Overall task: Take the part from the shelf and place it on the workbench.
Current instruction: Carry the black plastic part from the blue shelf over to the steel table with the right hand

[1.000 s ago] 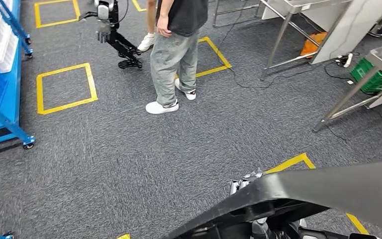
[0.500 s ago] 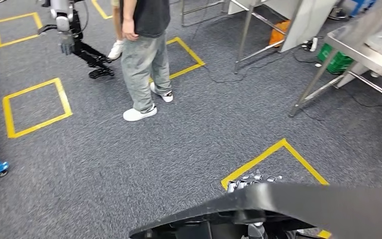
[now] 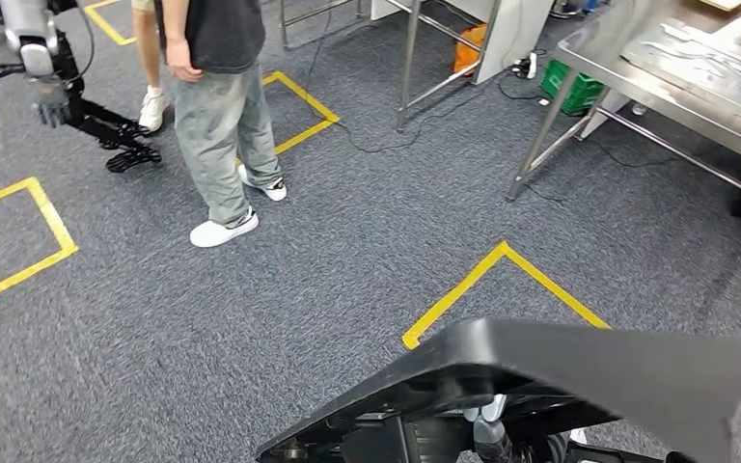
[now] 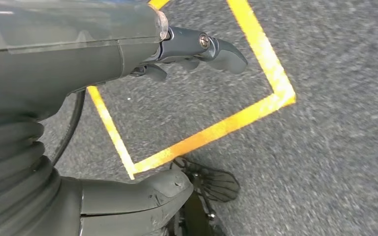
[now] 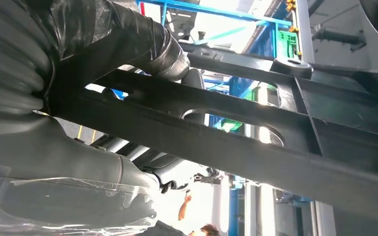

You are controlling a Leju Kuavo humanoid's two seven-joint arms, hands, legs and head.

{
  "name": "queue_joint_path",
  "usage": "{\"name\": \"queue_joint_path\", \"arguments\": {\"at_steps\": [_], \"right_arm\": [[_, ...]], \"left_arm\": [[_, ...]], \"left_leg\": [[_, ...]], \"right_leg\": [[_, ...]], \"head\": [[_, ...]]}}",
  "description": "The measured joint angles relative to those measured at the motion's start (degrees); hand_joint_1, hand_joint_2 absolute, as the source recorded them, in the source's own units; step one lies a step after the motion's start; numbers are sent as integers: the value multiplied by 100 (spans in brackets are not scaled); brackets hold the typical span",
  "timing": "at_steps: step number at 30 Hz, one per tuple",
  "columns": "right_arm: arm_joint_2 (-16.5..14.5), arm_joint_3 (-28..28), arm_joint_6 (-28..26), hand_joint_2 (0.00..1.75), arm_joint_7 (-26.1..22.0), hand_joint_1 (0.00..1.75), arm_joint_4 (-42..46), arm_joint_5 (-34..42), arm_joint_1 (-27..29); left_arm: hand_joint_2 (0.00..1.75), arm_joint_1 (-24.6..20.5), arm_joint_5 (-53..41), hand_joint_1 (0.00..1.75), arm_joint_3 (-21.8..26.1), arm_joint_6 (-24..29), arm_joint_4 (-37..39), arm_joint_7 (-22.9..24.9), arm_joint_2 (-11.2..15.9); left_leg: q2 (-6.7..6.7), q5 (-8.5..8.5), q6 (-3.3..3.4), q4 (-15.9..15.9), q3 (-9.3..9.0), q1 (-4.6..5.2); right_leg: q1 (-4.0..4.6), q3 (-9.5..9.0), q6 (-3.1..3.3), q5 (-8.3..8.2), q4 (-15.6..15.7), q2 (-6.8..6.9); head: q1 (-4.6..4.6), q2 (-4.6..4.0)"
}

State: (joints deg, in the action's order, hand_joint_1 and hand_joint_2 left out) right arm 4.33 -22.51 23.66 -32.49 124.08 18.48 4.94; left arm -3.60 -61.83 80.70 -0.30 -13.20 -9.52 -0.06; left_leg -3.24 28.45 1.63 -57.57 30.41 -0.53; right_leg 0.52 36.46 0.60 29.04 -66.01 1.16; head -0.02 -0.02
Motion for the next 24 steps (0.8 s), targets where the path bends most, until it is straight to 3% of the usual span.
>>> {"name": "queue_joint_path", "arguments": {"at_steps": [2,3,5,6,8,10,11,12,13,14,16,18,20,22,24], "right_arm": [[41,-2,73,175,50,147,-14,-36,-61],[66,-2,90,175,62,147,-22,-46,-81],[121,-2,99,175,62,147,-37,-16,-77],[146,-2,104,175,61,147,-44,15,-65],[180,-2,119,175,65,147,-63,68,-63],[194,-2,133,175,82,147,-92,89,-59],[200,-2,139,175,98,147,-109,94,-51],[207,-2,132,175,118,147,-125,110,-39],[211,2,110,175,136,147,-139,145,-25],[211,9,67,175,145,147,-148,204,-11],[191,40,-10,175,182,147,-154,342,1],[162,72,-26,175,267,147,-152,419,-12],[151,83,-17,175,337,147,-145,431,-15],[149,85,-15,175,357,147,-134,432,-10],[147,89,-15,175,360,147,-125,426,-18]], "left_arm": [[175,-12,2,0,0,-15,7,-19,-33],[175,-16,4,0,0,-21,9,-28,-47],[175,-37,8,0,0,-26,10,-47,-63],[175,-50,10,0,0,-23,10,-55,-73],[175,-64,10,0,0,-15,12,-61,-95],[175,-41,11,0,0,-8,14,-51,-110],[175,-23,13,0,0,-4,15,-38,-113],[175,-8,15,0,0,1,15,-21,-114],[175,0,20,0,0,11,15,-1,-116],[175,2,30,0,1,24,15,13,-119],[175,2,47,0,2,54,15,27,-133],[175,4,53,0,3,77,16,33,-149],[175,-3,54,0,4,88,17,36,-160],[175,-21,55,0,4,88,20,34,-180],[175,-23,55,0,4,88,21,32,-193]], "left_leg": [[-98,23,-25,7,-26,20],[-149,31,-41,10,-31,22],[-252,48,-82,25,-45,33],[-227,82,-106,-5,-51,34],[-5,306,-149,-354,85,25],[232,647,-190,-1085,440,-8],[271,749,-213,-1404,615,-19],[284,747,-234,-1566,721,-29],[290,629,-254,-1507,723,-40],[305,423,-269,-1238,620,-55],[478,57,-289,-488,297,-89],[651,-36,-244,-89,108,-97],[624,-38,-156,-36,73,-84],[513,-61,-81,-4,62,-98],[385,-65,-24,14,57,-106]], "right_leg": [[91,-329,120,-193,650,201],[122,-373,155,-191,767,246],[113,-381,184,-205,826,160],[90,-406,192,-231,877,106],[33,-464,215,-287,972,8],[25,-467,236,-291,970,-103],[23,-460,238,-283,954,-169],[19,-455,231,-272,931,-241],[11,-454,215,-255,902,-311],[-1,-456,192,-232,869,-377],[-20,-450,129,-176,788,-494],[-27,-427,57,-162,764,-601],[-37,-407,-13,-191,792,-704],[-37,-355,-73,-130,697,-621],[-44,-115,-134,153,207,-348]], "head": [[0,0],[0,0],[-2,0],[-1,0],[-3,0],[-4,0],[-4,0],[-4,0],[-4,0],[-4,0],[-4,0],[-4,0],[-3,0],[-1,0],[3,0]]}}
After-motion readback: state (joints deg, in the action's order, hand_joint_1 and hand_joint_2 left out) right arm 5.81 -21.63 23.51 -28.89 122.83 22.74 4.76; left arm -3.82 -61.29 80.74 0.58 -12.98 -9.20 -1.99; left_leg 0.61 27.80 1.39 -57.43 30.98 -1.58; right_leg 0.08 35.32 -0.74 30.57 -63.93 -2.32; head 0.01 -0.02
